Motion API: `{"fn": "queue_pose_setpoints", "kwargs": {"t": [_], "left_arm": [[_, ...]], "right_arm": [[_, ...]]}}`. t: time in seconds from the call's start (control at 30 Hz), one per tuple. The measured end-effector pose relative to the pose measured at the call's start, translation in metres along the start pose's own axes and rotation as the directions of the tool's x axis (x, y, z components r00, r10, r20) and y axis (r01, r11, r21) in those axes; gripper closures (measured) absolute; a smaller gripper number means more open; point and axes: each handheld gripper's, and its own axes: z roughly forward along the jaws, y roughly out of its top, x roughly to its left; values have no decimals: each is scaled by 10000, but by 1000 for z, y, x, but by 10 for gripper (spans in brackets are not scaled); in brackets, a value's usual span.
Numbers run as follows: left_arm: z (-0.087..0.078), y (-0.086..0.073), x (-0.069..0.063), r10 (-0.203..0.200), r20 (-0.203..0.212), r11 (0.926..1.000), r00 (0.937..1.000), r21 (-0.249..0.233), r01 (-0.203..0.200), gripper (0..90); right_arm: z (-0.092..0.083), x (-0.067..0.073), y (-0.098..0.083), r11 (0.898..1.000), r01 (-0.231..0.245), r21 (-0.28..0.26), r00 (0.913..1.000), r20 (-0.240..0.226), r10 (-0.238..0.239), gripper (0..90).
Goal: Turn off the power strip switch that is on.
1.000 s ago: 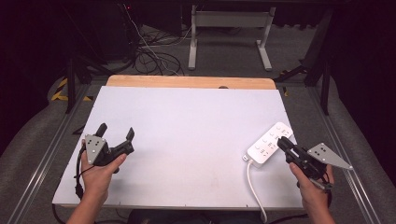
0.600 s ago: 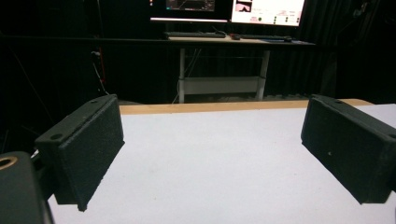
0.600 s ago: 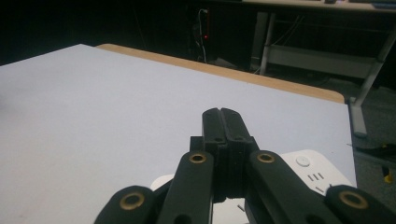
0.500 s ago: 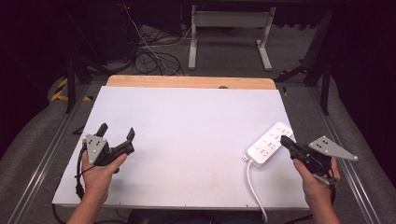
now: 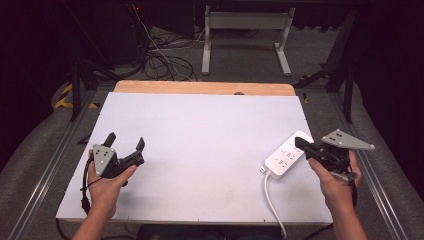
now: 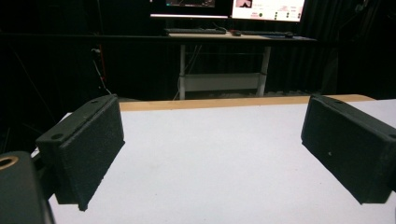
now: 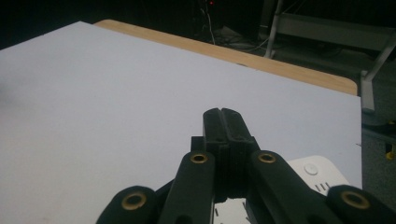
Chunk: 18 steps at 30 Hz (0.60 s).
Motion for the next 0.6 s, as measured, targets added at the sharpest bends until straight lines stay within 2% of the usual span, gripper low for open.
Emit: {"fn": "queue_pose_setpoints", "kwargs": {"t": [0.2, 0.27, 0.3, 0.6], "left_arm": [[0, 0, 0, 27, 21, 10000, 10000, 13, -27, 60], [0, 0, 1, 29, 25, 10000, 10000, 8, -29, 59], [0, 0, 1, 29, 28, 10000, 10000, -4, -29, 59], [0, 0, -2, 129, 188, 9999, 9997, -71, -128, 53]], "right_arm": [[15, 7, 6, 9975, 148, 694, 9999, -74, -143, 900], [17, 8, 6, 9970, 151, 765, 9999, -76, -146, 900], [20, 8, 6, 9947, 259, 992, 9997, -63, -254, 900], [29, 5, -2, 9867, 279, 1604, 9996, -133, -261, 900]]}}
